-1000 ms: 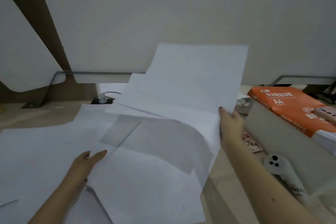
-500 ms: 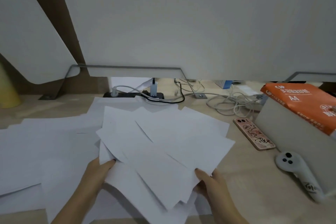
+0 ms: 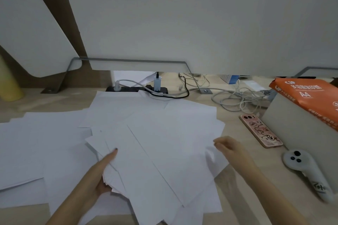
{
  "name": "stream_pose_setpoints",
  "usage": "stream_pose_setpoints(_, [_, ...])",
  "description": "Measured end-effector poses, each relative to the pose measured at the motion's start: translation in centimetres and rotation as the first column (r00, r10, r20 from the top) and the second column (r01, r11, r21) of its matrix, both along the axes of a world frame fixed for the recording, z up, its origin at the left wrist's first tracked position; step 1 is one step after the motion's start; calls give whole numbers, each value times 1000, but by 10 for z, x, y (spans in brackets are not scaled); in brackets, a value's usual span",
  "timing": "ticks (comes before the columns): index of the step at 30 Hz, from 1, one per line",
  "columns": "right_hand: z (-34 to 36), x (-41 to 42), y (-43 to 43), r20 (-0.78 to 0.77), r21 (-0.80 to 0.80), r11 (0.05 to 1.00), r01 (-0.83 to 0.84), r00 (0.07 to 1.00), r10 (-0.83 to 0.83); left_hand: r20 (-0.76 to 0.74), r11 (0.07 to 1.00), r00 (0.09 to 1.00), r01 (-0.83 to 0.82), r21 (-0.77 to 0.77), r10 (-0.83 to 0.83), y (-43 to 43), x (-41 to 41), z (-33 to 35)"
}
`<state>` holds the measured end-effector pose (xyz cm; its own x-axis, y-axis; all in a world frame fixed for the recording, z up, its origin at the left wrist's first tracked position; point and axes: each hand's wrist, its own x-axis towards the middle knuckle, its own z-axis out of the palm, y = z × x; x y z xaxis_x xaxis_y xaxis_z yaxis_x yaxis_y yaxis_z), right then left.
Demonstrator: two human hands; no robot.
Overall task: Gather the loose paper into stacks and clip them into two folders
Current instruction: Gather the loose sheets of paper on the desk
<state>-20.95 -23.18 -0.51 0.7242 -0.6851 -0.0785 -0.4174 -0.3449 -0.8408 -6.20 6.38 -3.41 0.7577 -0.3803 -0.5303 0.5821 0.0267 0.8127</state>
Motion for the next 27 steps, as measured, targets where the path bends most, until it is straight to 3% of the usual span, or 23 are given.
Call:
stream_pose_setpoints(3, [-18,25,-21,-191,-49,999,-23,981,13,-3,997,999,45,60,-45,-2,-1,-1])
stream_pose_setpoints(6, [-31,40,-28,-390,-232,969,-82,921,-15,11,995,999,52,89,-53,-3,-3,0])
stream_pose_setpoints(9, [-32,45,-17,-452,-203,970,-136,892,30,20,995,999,41,91,-43,-4,-3,-4])
stream_pose_setpoints(17, [-34,43,43,-419,-178,858,-482,826,377,99,993,992,71,97,-81,-1,-7,-6])
stream_pose_setpoints(19, [-34,45,42,-363,-60,891,-450,841,401,105,993,991,72,96,-82,-1,-8,-6])
stream_pose_setpoints(23, [-27,55,31,-273,88,970,-226,931,242,137,997,990,28,72,-38,0,-12,-9])
stream_pose_setpoints(27, [-24,64,35,-196,292,941,-171,952,234,159,1000,987,-14,5,13,1,-18,-8])
